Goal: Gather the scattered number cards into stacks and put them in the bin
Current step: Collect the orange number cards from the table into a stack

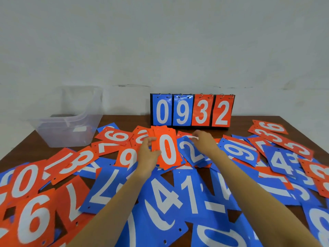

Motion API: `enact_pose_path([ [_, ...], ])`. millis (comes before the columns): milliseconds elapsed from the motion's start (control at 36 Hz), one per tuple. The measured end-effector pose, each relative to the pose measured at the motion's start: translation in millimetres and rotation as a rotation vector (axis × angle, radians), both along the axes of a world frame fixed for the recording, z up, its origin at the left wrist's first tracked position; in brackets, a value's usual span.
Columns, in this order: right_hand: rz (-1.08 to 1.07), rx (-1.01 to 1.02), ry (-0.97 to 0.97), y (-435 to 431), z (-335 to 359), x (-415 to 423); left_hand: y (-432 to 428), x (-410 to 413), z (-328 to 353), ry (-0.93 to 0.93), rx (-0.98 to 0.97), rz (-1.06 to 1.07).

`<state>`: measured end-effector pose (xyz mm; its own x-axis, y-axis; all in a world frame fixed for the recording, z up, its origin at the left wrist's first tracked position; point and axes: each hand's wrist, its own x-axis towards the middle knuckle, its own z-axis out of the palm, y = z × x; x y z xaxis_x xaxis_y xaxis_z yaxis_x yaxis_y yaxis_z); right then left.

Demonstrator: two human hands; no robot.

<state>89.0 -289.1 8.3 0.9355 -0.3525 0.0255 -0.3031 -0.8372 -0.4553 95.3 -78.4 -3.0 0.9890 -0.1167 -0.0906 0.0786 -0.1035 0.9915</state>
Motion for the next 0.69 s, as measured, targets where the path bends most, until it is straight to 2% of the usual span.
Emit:
enact_pose_path([
  [83, -0.040, 0.018, 0.119, -13, -1, 19, -5, 2, 1, 0.006, 0.019, -0.007],
  [167, -0.073, -0.057, 0.280, -22, -5, 32, -7, 6, 3, 0.014, 0.006, -0.016],
  [222, -0.116, -0.080, 0.314, -26, -8, 38, -7, 9, 3, 0.016, -0.003, -0.023],
  [361, -0.232, -0.055, 0.310, -30, -10, 36, -7, 12, 3, -0.005, 0.009, -0.016],
  [556, -0.285, -0.099, 0.175, -27, -14, 22, -8, 5, 4, -0.019, 0.033, -0.005],
  [694, -0.232, 0.060, 0.131, -27, -19, 8, -8, -5, 8, -0.040, 0.048, -0.016],
])
